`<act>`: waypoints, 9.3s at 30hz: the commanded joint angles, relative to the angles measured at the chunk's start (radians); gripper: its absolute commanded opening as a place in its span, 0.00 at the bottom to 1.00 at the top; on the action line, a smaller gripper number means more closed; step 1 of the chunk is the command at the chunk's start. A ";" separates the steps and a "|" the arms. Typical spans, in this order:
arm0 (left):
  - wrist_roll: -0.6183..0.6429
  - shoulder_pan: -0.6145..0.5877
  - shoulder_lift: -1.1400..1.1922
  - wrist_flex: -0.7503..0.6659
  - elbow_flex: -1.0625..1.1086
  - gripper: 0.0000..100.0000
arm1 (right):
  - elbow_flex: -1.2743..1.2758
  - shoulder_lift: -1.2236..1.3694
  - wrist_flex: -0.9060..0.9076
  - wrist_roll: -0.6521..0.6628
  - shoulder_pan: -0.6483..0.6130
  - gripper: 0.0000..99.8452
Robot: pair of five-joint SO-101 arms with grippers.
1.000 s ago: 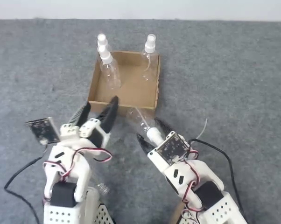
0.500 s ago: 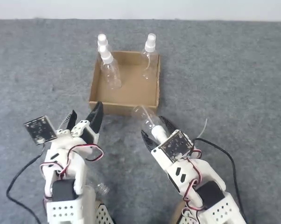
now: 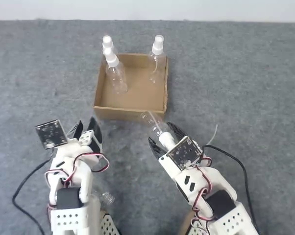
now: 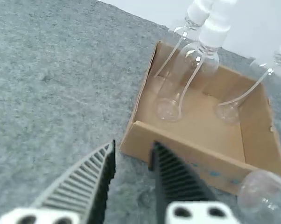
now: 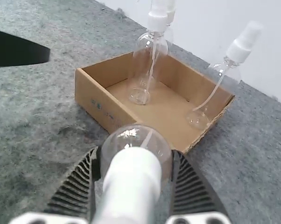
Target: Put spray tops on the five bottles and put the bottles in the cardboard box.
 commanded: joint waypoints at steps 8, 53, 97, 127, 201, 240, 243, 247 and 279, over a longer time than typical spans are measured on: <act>-0.069 -0.008 -0.015 0.006 -0.015 0.01 | 0.021 -0.008 0.010 0.006 0.022 0.01; -0.072 -0.006 -0.015 0.126 -0.015 0.01 | -0.226 -0.002 0.254 0.014 0.136 0.01; -0.072 0.043 -0.029 0.218 -0.015 0.01 | -1.260 1.193 0.183 0.057 0.177 0.01; -0.072 0.075 -0.029 0.218 -0.015 0.01 | -2.038 2.037 0.469 0.054 0.114 0.01; -0.072 0.077 -0.031 0.232 -0.015 0.01 | -2.256 2.172 0.633 -0.029 0.110 0.23; -0.190 -0.166 -0.020 0.061 -0.021 0.01 | -2.429 1.819 1.144 -0.071 -0.145 0.17; -0.150 -0.169 -0.020 0.061 -0.022 0.01 | -2.372 1.784 1.144 -0.071 -0.203 0.17; -0.144 -0.238 -0.020 0.068 -0.056 0.01 | -2.297 1.784 1.141 -0.066 -0.282 0.17; -0.143 -0.895 -0.020 -0.046 -0.122 0.01 | -1.605 1.784 0.467 -0.072 -0.595 0.17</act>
